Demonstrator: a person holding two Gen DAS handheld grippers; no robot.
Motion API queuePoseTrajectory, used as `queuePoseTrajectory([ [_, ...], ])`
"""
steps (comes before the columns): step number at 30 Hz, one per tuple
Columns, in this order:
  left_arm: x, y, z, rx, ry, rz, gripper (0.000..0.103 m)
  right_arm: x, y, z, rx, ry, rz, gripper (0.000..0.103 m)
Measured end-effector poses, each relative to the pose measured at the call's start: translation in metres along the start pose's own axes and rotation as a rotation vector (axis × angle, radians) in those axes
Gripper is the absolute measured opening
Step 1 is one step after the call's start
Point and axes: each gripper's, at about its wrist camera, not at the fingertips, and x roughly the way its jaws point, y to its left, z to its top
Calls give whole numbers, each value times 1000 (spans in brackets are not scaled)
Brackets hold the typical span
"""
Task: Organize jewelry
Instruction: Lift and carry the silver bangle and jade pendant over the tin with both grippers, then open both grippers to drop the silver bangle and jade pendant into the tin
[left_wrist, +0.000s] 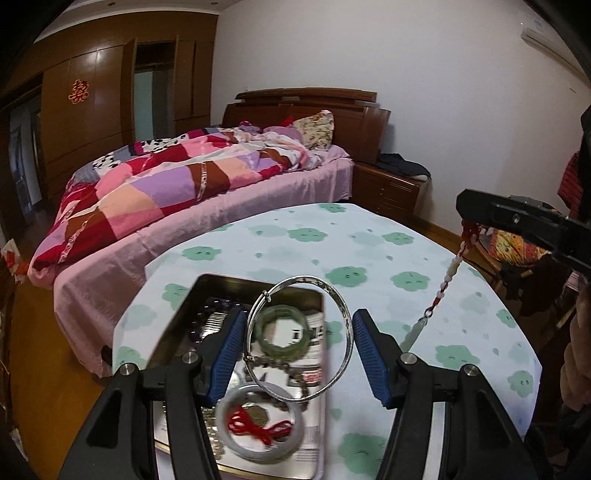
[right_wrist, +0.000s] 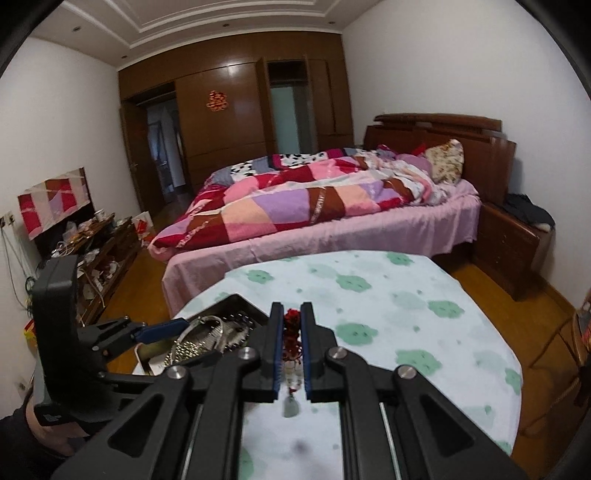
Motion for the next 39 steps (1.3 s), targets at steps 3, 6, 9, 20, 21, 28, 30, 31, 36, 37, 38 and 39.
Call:
queuePoseTrajectory([
  [3,0,8,0,-9,7,16,60,6,7,6,-19,-1,12,11],
  [6,1,16,-2,-15,11,35,60,12,14,10,-24,0,29,11],
  [9,2,24,-3,-27,15,51,60,19,21,13,-37,3,46,11],
  [20,3,49,-4,-56,15,102,60,39,54,19,-81,16,108,11],
  [21,4,50,-5,-57,15,105,60,40,55,19,-83,17,111,11],
  [28,16,63,-12,-79,47,122,60,59,67,10,-98,50,124,11],
  [30,20,66,-15,-87,58,126,60,68,68,4,-97,71,124,11],
  [31,22,68,-16,-91,64,127,60,71,69,2,-97,79,123,11],
  [36,29,73,-22,-102,90,134,60,90,68,-15,-95,135,108,11],
  [37,31,74,-23,-103,93,134,60,93,68,-17,-95,146,107,11],
  [38,31,74,-23,-103,97,134,60,95,68,-20,-96,159,108,11],
  [39,33,74,-24,-107,103,136,61,98,69,-23,-99,171,105,11],
])
